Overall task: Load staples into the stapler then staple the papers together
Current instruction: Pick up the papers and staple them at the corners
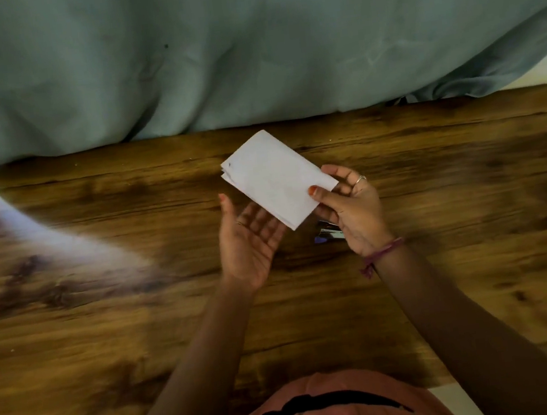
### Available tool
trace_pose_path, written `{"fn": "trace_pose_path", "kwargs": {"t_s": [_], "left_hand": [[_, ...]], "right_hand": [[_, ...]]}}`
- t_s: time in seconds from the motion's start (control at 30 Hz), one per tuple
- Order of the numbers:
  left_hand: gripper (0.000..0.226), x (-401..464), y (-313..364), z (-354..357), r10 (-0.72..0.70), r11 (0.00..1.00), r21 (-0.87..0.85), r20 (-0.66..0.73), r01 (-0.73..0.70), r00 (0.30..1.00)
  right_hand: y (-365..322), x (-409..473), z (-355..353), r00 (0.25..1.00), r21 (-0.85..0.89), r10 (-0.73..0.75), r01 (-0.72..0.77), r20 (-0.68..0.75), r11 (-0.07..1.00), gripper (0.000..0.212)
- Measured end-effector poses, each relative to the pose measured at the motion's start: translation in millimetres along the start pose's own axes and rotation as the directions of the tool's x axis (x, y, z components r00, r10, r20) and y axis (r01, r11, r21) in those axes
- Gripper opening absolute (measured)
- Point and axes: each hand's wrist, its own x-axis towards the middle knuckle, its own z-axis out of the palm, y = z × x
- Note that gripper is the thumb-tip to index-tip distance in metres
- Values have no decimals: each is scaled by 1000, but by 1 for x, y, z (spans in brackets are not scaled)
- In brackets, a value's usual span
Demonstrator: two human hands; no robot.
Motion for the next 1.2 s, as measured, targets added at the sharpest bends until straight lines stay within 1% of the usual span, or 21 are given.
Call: {"fn": "trace_pose_path", "kwargs": {"t_s": [0.07, 0.13, 0.23, 0.3, 0.37, 0.4, 0.5, 0.57, 0.63, 0.67, 0.7, 0.73, 0.77, 0.8, 0.83, 0.87, 0.97, 1.07, 1.2], "left_hand": [[66, -8, -12, 15, 19, 997, 78, -13, -18, 1000], [56, -11, -18, 24, 61, 986, 160, -62, -50, 996], [48, -8, -19, 26, 117, 942, 326, -93, -80, 989], [44, -7, -15, 23, 146, 908, 408, -100, -93, 984], [44, -5, -10, 18, 156, 865, 493, -92, -91, 983], [44, -4, -6, 15, 145, 840, 537, -81, -79, 986], [41, -2, 7, 7, 31, 786, 618, -26, -8, 999], [40, -1, 19, 4, -64, 754, 656, 31, 28, 997], [41, 0, 29, 3, -117, 722, 691, 74, 34, 990], [43, 1, 32, 4, -114, 720, 693, 84, 24, 990], [45, 1, 35, 6, -91, 743, 669, 83, 12, 992], [48, 1, 35, 7, -57, 802, 598, 69, 4, 996], [51, 0, 35, 8, -31, 877, 480, 39, 8, 999], [54, -1, 32, 9, -20, 930, 367, 14, 13, 1000], [57, -3, 29, 11, -22, 954, 299, -3, 22, 1000], [58, -6, 23, 14, -36, 954, 296, -8, 37, 999], [52, -13, -2, 22, -73, 924, 376, -23, 76, 997], [45, -14, -16, 23, 7, 925, 380, -77, 23, 997], [28, -14, -20, 20, 82, 918, 394, -95, -38, 992]], "right_hand": [[6, -5, 6, 998, -39, -38, 36, -56, 999, 40], [13, -9, 10, 993, -100, -70, 61, -90, 993, 40], [17, -11, 13, 993, -160, -68, 51, -101, 986, 37], [13, -7, 11, 998, -147, 13, -22, -61, 989, 40], [4, -2, 4, 989, -124, 148, -145, 19, 982, 44], [-1, 1, -1, 973, -128, 219, -209, 75, 970, 44], [-13, 7, -18, 889, -245, 394, -338, 233, 909, 43], [-16, 8, -25, 835, -333, 471, -375, 285, 865, 44], [-13, 7, -27, 807, -338, 504, -402, 308, 851, 42], [-11, 7, -25, 808, -306, 504, -417, 307, 856, 41], [-8, 6, -23, 816, -258, 496, -431, 297, 864, 40], [-5, 6, -20, 829, -207, 484, -440, 281, 874, 38], [-3, 6, -17, 844, -158, 468, -441, 262, 883, 34], [-1, 6, -15, 859, -117, 452, -436, 240, 892, 28], [0, 5, -12, 873, -88, 436, -427, 218, 900, 23], [2, 4, -10, 884, -70, 424, -418, 199, 906, 19], [11, -1, 0, 891, -54, 415, -413, 183, 909, 13], [17, -5, 4, 902, -17, 398, -400, 166, 916, 14], [17, -7, 3, 897, 4, 393, -402, 201, 916, 26]]}}
